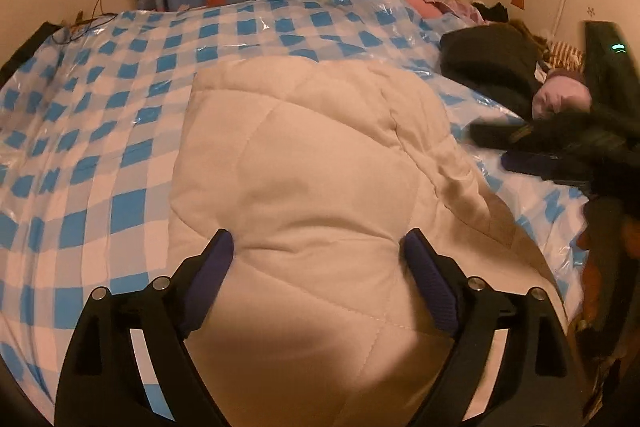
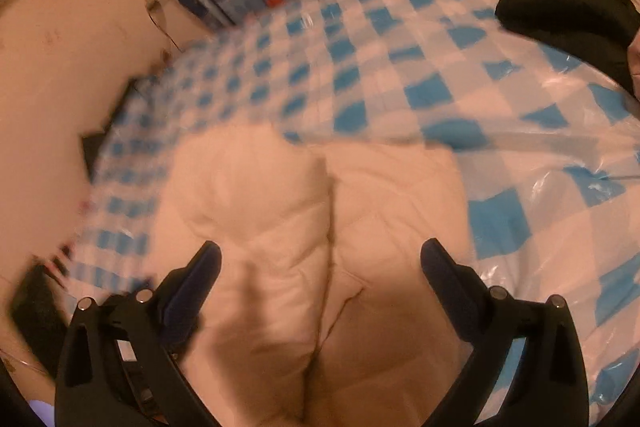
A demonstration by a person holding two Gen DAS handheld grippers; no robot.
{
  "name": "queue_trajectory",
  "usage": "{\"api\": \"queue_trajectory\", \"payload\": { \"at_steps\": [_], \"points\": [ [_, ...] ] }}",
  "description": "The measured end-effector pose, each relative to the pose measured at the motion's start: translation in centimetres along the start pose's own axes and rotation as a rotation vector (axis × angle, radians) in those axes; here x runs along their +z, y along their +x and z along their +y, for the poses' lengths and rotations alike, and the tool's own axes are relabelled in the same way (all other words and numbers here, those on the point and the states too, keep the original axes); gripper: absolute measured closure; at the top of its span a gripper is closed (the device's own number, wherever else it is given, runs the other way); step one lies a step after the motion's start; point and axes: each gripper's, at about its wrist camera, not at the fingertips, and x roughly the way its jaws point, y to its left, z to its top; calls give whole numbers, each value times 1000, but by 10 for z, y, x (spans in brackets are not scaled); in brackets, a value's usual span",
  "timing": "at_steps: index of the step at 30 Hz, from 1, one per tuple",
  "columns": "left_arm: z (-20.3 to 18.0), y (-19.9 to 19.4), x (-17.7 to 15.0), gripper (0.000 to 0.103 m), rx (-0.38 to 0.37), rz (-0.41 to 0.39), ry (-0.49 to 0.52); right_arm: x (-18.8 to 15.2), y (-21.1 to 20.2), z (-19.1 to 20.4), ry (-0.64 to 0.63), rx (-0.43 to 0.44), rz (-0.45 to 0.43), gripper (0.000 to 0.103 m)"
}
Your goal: Fold large clothes
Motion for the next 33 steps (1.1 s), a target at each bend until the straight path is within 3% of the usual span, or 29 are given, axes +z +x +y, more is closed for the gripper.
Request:
{"api": "queue_trajectory", "payload": {
  "at_steps": [1, 3, 6, 13, 16, 18, 23, 25, 27, 29, 33],
  "points": [
    [1, 0, 0, 20, -10, 1, -3, -5, 17, -1, -16, -30, 26, 7],
    [-2, 4, -2, 20, -23, 20, 24, -21, 51, -20, 17, 12, 20, 5],
    [-4, 0, -4, 20, -27, 22, 49, -17, 49, -19, 12, 3, 38, 5],
    [70, -34, -3, 20, -170, 8, -225, -18, 0, -16, 48, 58, 37, 6],
    [120, -21, -14, 20, -231, 74, -402, -27, -4, -15, 39, 34, 69, 6],
    [135, -10, -22, 20, -248, 108, -451, -31, 2, -21, 66, 34, 87, 6],
    [146, 25, -47, 11, -342, 190, -551, -39, 18, -25, 107, 41, 98, 6],
    [146, 41, -54, 11, -452, 219, -617, -42, 22, -28, 126, 60, 92, 5],
    [136, 45, -54, 11, -481, 223, -589, -46, 27, -31, 146, 93, 70, 5],
    [117, 39, -47, 11, -433, 204, -491, -50, 30, -30, 157, 103, 40, 5],
    [123, 22, -40, 11, -400, 145, -460, -48, 43, -8, 189, 177, 12, 5]
  ]
}}
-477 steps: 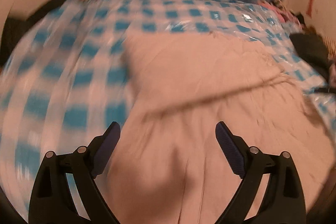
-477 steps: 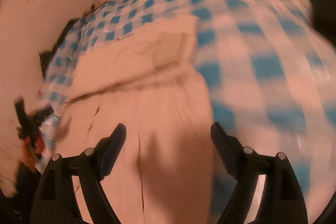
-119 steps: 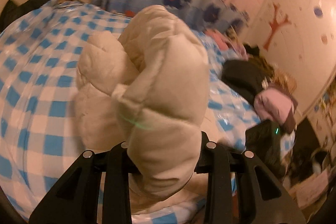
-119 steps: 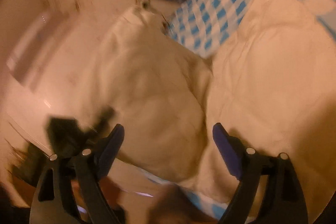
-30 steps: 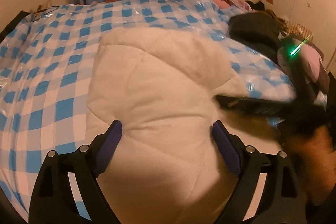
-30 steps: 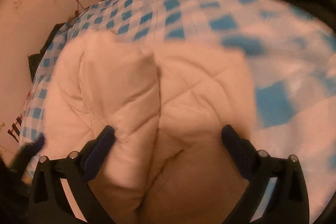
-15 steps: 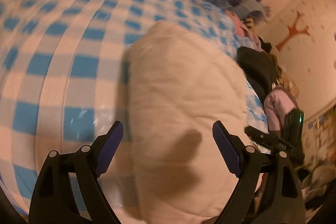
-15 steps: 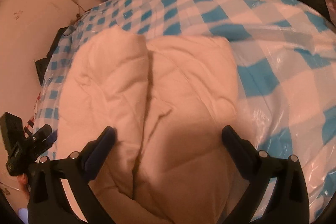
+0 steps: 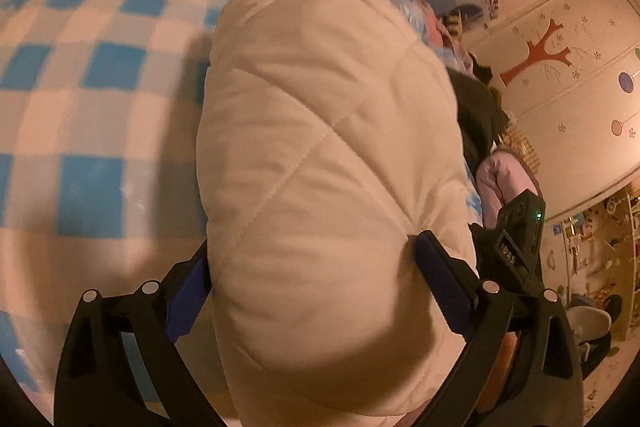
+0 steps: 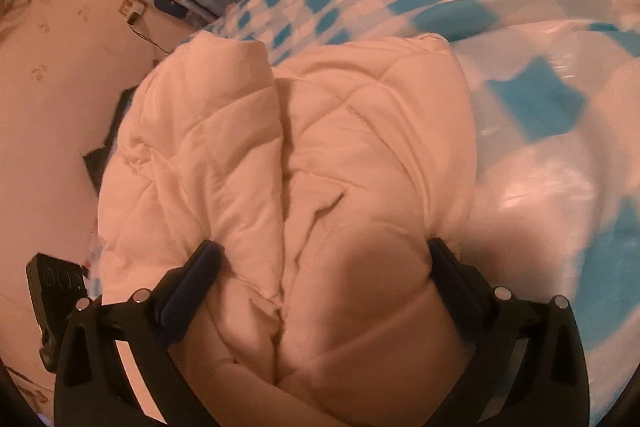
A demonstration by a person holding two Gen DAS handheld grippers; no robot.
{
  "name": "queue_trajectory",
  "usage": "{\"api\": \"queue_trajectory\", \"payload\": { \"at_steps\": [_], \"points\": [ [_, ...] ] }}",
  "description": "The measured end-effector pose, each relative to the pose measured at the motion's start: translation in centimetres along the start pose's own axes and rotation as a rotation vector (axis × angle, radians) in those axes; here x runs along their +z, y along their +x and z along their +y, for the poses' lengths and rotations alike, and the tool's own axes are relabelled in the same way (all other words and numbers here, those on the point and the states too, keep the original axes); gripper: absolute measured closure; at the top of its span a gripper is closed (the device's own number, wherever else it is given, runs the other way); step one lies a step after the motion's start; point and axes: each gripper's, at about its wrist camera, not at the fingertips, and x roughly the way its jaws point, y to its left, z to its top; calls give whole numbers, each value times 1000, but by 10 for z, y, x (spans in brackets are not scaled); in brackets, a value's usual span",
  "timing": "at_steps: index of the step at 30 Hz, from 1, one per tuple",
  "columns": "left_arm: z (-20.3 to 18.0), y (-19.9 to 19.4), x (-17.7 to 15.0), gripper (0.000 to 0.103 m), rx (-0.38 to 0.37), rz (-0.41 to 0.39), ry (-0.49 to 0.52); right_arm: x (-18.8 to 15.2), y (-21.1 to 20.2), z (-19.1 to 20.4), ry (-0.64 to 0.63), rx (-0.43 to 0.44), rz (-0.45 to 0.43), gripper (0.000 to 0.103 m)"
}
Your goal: Fold large clothes
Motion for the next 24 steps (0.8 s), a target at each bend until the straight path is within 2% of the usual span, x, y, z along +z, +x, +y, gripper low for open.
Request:
{"api": "queue_trajectory", "payload": {
  "at_steps": [2, 7, 10, 11, 13, 14, 16, 18, 20, 21, 24],
  "points": [
    [3, -27, 5, 11, 44, -60, 29, 0, 18, 22, -11, 39, 19, 5],
    [36, -113, 21, 11, 220, -233, 35, -5, 88, 119, -137, 142, 73, 5],
    [70, -134, 19, 11, 341, -234, -23, -22, 146, 175, -313, 48, 170, 5],
    [91, -129, 16, 11, 358, -195, -81, -26, 157, 181, -344, 27, 180, 5],
    [135, -122, 6, 10, 310, -152, -201, -30, 170, 187, -393, -1, 193, 5],
    [143, -123, 3, 10, 281, -156, -218, -30, 169, 187, -400, -1, 203, 5],
    [139, -128, 0, 10, 279, -183, -212, -26, 165, 185, -403, -2, 230, 5],
    [116, -137, -2, 10, 379, -268, -154, -15, 152, 178, -354, -10, 266, 5],
    [95, -144, -3, 10, 474, -341, -72, -5, 132, 186, -369, -26, 201, 5],
    [84, -146, 1, 10, 513, -368, -34, 4, 115, 196, -380, 4, 129, 5],
    [63, -142, 18, 10, 568, -407, 54, 21, 90, 237, -423, 72, -12, 5]
  ]
}}
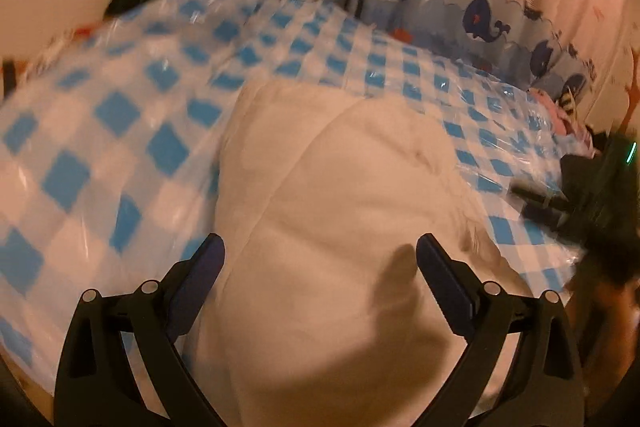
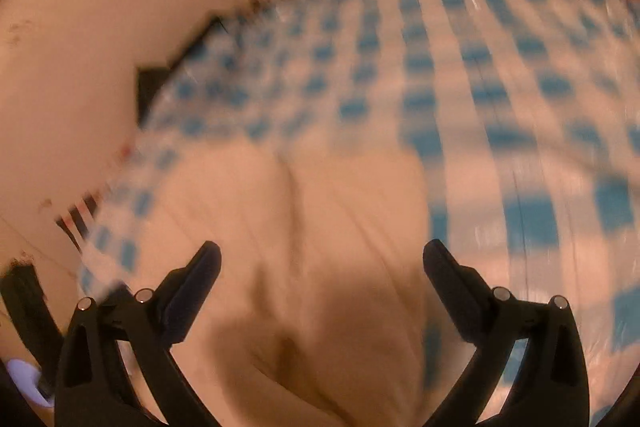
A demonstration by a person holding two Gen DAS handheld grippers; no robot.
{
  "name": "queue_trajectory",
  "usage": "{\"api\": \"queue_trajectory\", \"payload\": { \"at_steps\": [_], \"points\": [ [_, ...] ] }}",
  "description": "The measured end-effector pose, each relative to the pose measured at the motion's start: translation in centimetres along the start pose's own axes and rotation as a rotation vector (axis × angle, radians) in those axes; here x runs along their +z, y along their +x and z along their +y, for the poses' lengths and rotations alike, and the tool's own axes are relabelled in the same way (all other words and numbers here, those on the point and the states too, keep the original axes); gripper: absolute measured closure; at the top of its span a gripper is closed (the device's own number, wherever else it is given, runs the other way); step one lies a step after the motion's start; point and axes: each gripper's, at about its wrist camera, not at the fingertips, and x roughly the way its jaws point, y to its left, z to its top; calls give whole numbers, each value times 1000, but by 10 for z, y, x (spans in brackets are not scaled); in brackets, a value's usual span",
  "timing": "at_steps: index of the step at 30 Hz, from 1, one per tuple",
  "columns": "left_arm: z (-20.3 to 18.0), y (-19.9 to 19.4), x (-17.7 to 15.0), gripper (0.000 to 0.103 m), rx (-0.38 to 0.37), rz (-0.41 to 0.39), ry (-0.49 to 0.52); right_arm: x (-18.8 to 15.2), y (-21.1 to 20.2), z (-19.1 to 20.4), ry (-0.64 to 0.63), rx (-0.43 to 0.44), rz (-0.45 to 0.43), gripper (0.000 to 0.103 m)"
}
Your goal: Fold large clothes
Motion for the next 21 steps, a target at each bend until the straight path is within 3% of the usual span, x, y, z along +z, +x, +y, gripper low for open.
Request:
{"api": "queue_trajectory", "payload": {
  "at_steps": [2, 5, 6, 8, 10, 14, 18, 21],
  "points": [
    [-12, 6, 6, 10, 2, 0, 43, 15, 9, 22, -41, 16, -24, 5],
    [-21, 16, 12, 10, 1, 9, 74, 11, 51, 34, -47, -15, 19, 5],
    [-17, 14, 10, 10, -5, 12, 69, -1, 79, 27, -38, -46, 67, 5],
    [-10, 15, 1, 10, -22, 27, 59, -23, 113, 0, 23, -13, 87, 5],
    [-13, 19, -4, 10, -18, 38, 81, -34, 114, -18, 61, -2, 35, 6],
    [-17, 23, -9, 10, 2, 42, 99, -36, 114, -20, 58, 5, 29, 6],
    [-13, 21, -6, 10, 5, 44, 72, -31, 104, -12, 70, 19, 49, 6],
    [-14, 16, -5, 10, 15, 37, 78, -23, 82, -2, 34, 8, 12, 6]
  ]
}}
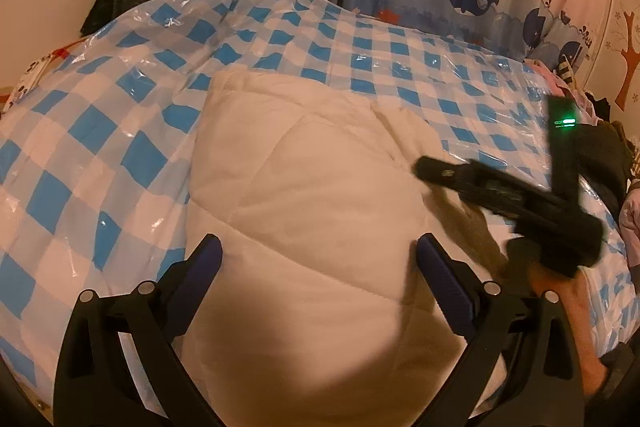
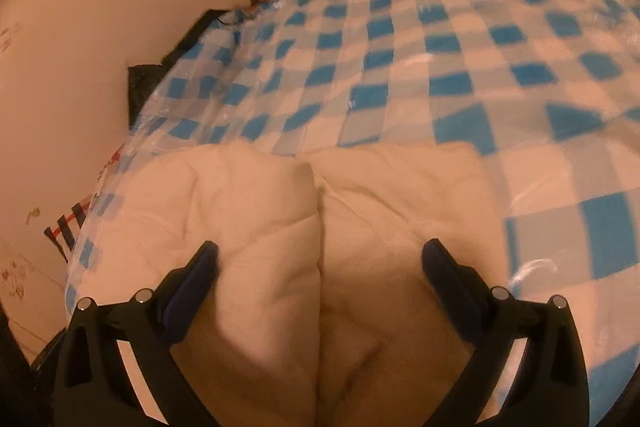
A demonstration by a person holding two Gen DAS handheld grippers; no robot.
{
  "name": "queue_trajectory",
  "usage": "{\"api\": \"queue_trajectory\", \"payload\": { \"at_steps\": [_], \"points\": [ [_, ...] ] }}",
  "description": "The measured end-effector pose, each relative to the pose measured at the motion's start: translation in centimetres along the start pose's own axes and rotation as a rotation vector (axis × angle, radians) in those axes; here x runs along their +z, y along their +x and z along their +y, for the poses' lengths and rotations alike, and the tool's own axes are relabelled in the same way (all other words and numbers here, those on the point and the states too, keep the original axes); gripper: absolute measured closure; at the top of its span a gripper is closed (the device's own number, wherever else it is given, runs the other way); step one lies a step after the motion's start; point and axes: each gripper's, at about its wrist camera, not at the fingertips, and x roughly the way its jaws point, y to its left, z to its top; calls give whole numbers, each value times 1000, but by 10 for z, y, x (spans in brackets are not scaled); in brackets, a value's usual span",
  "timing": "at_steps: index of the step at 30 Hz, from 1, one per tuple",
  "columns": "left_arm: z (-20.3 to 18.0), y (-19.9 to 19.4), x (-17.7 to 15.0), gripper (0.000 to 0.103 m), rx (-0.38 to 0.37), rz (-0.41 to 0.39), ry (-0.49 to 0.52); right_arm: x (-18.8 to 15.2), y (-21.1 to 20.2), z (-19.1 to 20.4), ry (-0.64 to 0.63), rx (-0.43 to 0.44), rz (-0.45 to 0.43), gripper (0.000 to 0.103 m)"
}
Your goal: Fold large clothes
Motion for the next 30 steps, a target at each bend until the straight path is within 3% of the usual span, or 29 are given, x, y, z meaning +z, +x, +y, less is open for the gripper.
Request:
{"api": "queue_trajectory", "payload": {
  "at_steps": [7, 9, 12, 14, 30],
  "points": [
    [-3, -9, 0, 10, 10, -15, 12, -18, -51, 33, -131, -19, -90, 6],
    [-4, -11, 0, 10, 17, -24, 24, -22, -44, 34, -135, -36, -76, 6],
    [-5, -11, -2, 10, 28, -21, 38, -33, -7, 17, -77, -47, 25, 6],
    [-6, -13, -2, 10, 35, -23, 43, -35, -1, 6, -35, -29, 12, 6],
    [-5, -32, -1, 10, 64, -84, 61, -34, 1, 13, -58, -50, 9, 6]
  ]
}}
